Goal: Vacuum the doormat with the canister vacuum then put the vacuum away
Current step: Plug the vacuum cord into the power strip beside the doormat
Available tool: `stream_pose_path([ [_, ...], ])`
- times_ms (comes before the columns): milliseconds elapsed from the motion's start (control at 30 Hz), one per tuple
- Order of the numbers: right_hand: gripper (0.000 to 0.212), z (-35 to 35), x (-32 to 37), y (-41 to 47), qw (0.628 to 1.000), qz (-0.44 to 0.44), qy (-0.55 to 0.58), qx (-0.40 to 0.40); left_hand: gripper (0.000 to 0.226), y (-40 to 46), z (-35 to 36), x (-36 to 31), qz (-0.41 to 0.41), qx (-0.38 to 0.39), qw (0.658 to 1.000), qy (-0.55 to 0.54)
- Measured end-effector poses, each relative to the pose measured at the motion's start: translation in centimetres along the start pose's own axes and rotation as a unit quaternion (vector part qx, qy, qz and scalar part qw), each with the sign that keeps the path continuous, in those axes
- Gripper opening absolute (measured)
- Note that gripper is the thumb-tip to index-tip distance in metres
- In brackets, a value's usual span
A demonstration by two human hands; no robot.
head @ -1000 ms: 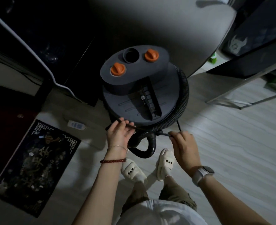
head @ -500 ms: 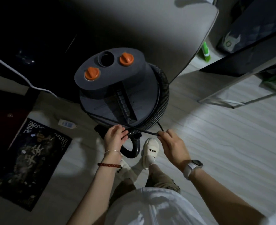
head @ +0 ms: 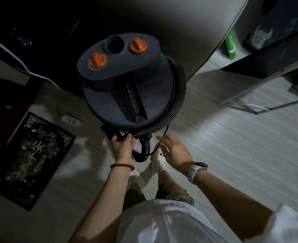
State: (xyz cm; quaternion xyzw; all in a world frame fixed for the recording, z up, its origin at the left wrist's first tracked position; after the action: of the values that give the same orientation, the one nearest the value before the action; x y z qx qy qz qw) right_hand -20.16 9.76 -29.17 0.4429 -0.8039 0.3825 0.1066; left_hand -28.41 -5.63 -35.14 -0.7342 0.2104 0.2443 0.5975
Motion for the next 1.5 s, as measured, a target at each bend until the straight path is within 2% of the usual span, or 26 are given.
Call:
stream_pose_path([
  [67, 0.042, -1.3, 0.4, 1.4, 0.996, -0.008, -0.029, -0.083, 0.048, 0.9, -1.6, 0.1, 0.026, -0.057, 0.997, 0.038],
  [100, 0.044, -1.4, 0.7, 2.3, 0.993, -0.016, -0.061, -0.099, 0.05, 1.3, -2.2, 0.0, 0.048, -0.065, 0.992, 0.098],
  [200, 0.052, -0.6, 0.5, 4.5, 0.992, 0.007, -0.116, -0.051, 0.062, 0.9, -2.0, -0.8, 0.139, -0.023, 0.939, 0.313],
  [267, 0.055, 0.2, -0.3, 5.1, 0.987, 0.035, -0.156, -0.026, 0.062, -0.1, -0.6, -1.7, 0.234, 0.007, 0.893, 0.383],
  [333, 0.055, 0.5, -0.6, 5.3, 0.981, 0.033, -0.191, -0.019, 0.059, 0.0, 1.0, -1.5, 0.287, 0.05, 0.854, 0.432],
  [367, 0.055, 0.4, -0.6, 5.4, 0.98, 0.029, -0.195, -0.02, 0.059, 0.4, 1.7, -0.9, 0.279, 0.075, 0.851, 0.439],
  [467, 0.054, 0.5, -0.7, 5.5, 0.979, 0.011, -0.201, -0.025, 0.064, 2.1, 2.0, 1.2, 0.198, 0.112, 0.886, 0.403],
  [533, 0.056, 1.0, -0.7, 5.4, 0.979, -0.004, -0.205, -0.022, 0.063, 2.4, 1.8, 1.5, 0.21, 0.107, 0.894, 0.381],
  [633, 0.06, 1.9, -0.9, 5.2, 0.978, 0.01, -0.209, -0.009, 0.058, 2.2, 1.8, 1.6, 0.259, 0.118, 0.874, 0.394],
  [767, 0.056, 1.6, -0.6, 5.4, 0.982, 0.016, -0.185, -0.042, 0.062, 2.5, 1.6, 1.3, 0.284, 0.118, 0.858, 0.411],
  [933, 0.063, 1.7, -1.1, 5.2, 0.985, 0.007, -0.166, -0.047, 0.046, 3.2, 1.7, 1.5, 0.243, 0.102, 0.892, 0.367],
  [1033, 0.067, 2.3, -1.6, 4.8, 0.988, 0.019, -0.155, -0.012, 0.043, 3.3, 1.8, 1.4, 0.221, 0.1, 0.913, 0.327],
  [1267, 0.082, 3.6, -2.2, 4.1, 0.98, 0.029, -0.194, 0.041, 0.047, 3.4, 1.7, 1.5, 0.21, 0.11, 0.92, 0.312],
  [1367, 0.083, 3.8, -2.6, 4.1, 0.977, 0.022, -0.208, 0.051, 0.046, 3.3, 1.6, 1.2, 0.247, 0.096, 0.894, 0.363],
  [1500, 0.075, 3.8, -2.7, 4.2, 0.983, 0.011, -0.179, 0.051, 0.032, 1.1, 1.5, -0.1, 0.363, 0.081, 0.818, 0.439],
])
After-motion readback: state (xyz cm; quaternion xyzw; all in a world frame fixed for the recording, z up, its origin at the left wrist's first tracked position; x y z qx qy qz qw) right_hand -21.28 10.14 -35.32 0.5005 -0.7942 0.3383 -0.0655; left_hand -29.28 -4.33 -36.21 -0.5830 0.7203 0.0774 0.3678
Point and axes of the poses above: each hand's wrist, its own y-axis towards the middle knuckle, its own z-axis out of the palm, x = y × z, the point moved 8 cm from there along y, towards the middle knuckle, and after that the axes turned 8 degrees about z, right-handed, at the moved point
